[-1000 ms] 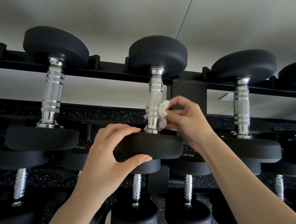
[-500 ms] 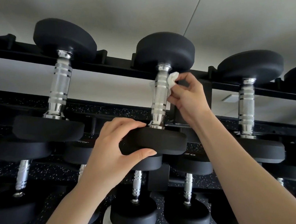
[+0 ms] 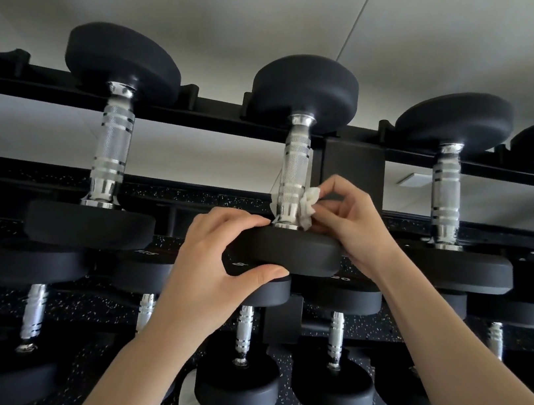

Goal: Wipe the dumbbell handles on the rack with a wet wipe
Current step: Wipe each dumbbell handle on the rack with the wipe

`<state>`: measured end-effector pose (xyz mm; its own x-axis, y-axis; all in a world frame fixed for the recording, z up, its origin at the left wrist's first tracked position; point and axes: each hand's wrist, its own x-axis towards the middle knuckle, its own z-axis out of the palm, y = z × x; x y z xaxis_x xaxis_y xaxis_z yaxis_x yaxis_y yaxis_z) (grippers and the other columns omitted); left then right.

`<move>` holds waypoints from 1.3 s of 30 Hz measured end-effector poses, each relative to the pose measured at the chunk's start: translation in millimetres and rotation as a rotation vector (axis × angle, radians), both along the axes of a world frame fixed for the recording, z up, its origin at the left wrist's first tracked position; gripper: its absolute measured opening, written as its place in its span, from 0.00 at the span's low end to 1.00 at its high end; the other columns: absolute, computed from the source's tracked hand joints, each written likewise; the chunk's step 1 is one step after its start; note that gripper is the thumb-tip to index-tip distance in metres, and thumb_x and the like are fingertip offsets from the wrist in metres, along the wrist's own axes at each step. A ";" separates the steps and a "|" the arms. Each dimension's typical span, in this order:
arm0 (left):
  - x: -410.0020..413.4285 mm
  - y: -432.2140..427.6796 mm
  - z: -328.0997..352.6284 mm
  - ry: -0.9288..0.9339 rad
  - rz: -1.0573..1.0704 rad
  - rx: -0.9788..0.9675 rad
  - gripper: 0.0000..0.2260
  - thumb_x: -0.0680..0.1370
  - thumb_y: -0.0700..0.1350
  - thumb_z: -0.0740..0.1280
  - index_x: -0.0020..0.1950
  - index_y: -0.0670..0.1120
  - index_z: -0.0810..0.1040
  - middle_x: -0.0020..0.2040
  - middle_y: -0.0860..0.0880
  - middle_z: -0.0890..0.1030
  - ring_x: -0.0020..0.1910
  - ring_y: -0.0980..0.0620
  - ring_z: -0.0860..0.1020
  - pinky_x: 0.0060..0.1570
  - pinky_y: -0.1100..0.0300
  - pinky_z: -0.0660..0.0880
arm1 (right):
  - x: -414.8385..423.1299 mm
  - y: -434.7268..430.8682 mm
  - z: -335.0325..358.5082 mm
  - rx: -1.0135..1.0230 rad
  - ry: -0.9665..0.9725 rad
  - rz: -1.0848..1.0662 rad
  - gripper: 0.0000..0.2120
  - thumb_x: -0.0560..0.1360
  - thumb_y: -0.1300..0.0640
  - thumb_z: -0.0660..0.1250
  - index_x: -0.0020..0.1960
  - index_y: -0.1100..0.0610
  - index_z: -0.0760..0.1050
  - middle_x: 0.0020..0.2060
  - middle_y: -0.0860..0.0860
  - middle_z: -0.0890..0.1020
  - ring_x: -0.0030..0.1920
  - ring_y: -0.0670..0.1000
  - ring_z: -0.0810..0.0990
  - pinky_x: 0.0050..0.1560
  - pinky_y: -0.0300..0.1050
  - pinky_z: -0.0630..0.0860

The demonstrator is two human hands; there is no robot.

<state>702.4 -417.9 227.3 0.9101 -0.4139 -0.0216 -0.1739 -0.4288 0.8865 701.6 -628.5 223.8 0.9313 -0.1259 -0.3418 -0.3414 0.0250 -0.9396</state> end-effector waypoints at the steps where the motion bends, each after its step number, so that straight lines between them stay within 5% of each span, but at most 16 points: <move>1: 0.2 0.1 0.1 0.000 -0.003 -0.002 0.23 0.64 0.63 0.69 0.57 0.57 0.78 0.55 0.60 0.74 0.60 0.53 0.71 0.55 0.61 0.70 | -0.6 0.2 2.7 -0.048 0.000 0.000 0.05 0.75 0.69 0.64 0.44 0.61 0.70 0.35 0.58 0.84 0.38 0.53 0.84 0.42 0.43 0.79; 5: 1.2 0.5 -0.8 0.018 -0.014 -0.001 0.24 0.63 0.64 0.68 0.57 0.58 0.77 0.55 0.63 0.73 0.60 0.57 0.70 0.55 0.68 0.67 | 2.8 2.8 9.7 -0.384 -0.045 -0.017 0.04 0.75 0.66 0.66 0.44 0.58 0.74 0.36 0.56 0.85 0.39 0.53 0.84 0.42 0.47 0.81; 10: 1.5 1.3 -3.1 0.003 -0.036 0.004 0.26 0.64 0.64 0.67 0.59 0.56 0.77 0.54 0.62 0.73 0.59 0.60 0.68 0.56 0.76 0.60 | 4.7 17.6 17.8 -0.739 -0.187 -0.145 0.09 0.74 0.65 0.67 0.42 0.52 0.76 0.35 0.44 0.82 0.35 0.39 0.80 0.35 0.29 0.73; 14: 1.3 1.5 -6.4 0.002 -0.039 0.006 0.26 0.64 0.65 0.66 0.59 0.57 0.76 0.54 0.63 0.72 0.59 0.62 0.66 0.56 0.78 0.58 | 16.8 21.7 26.2 -0.884 -0.276 -0.175 0.07 0.75 0.66 0.65 0.45 0.55 0.77 0.35 0.40 0.79 0.36 0.41 0.78 0.37 0.29 0.72; 18: 1.5 2.0 -9.0 -0.017 -0.047 0.004 0.25 0.65 0.65 0.66 0.59 0.58 0.76 0.54 0.64 0.71 0.59 0.63 0.66 0.55 0.78 0.57 | 39.0 22.9 31.8 -1.065 -0.397 -0.175 0.05 0.75 0.65 0.64 0.45 0.58 0.77 0.35 0.47 0.79 0.34 0.44 0.76 0.36 0.32 0.71; 22: 1.0 2.5 -11.6 -0.034 -0.048 -0.017 0.24 0.67 0.64 0.67 0.60 0.57 0.75 0.54 0.64 0.70 0.59 0.62 0.66 0.58 0.74 0.61 | 60.6 28.0 29.4 -1.231 -0.517 -0.130 0.04 0.74 0.66 0.65 0.45 0.63 0.79 0.44 0.56 0.79 0.37 0.47 0.75 0.37 0.25 0.67; 24: 0.6 2.2 -12.1 -0.036 -0.041 -0.030 0.24 0.67 0.64 0.67 0.60 0.58 0.75 0.54 0.64 0.70 0.59 0.62 0.66 0.58 0.70 0.63 | 66.1 31.5 27.8 -1.289 -0.538 -0.059 0.05 0.74 0.65 0.66 0.45 0.64 0.81 0.45 0.57 0.79 0.39 0.46 0.75 0.40 0.24 0.66; 28: 0.5 1.1 -14.2 -0.044 -0.031 -0.047 0.23 0.67 0.63 0.68 0.60 0.57 0.75 0.54 0.62 0.71 0.57 0.61 0.66 0.58 0.63 0.67 | 66.7 31.1 29.5 -1.368 -0.468 0.110 0.06 0.73 0.63 0.69 0.49 0.63 0.82 0.48 0.57 0.78 0.46 0.55 0.78 0.45 0.41 0.75; 32: -0.3 1.0 -14.5 -0.062 -0.014 -0.058 0.23 0.67 0.60 0.71 0.60 0.54 0.76 0.54 0.59 0.73 0.56 0.58 0.66 0.57 0.57 0.69 | 63.8 34.7 41.3 -1.374 -0.351 0.276 0.06 0.73 0.64 0.68 0.48 0.61 0.83 0.47 0.55 0.78 0.44 0.51 0.76 0.42 0.27 0.65; 39: 1.6 0.5 -13.2 0.017 0.015 -0.163 0.22 0.64 0.58 0.73 0.57 0.59 0.77 0.51 0.59 0.73 0.54 0.59 0.66 0.56 0.54 0.69 | 50.3 45.9 48.9 -1.356 -0.148 0.739 0.07 0.71 0.63 0.69 0.43 0.54 0.84 0.44 0.51 0.79 0.45 0.51 0.77 0.49 0.47 0.74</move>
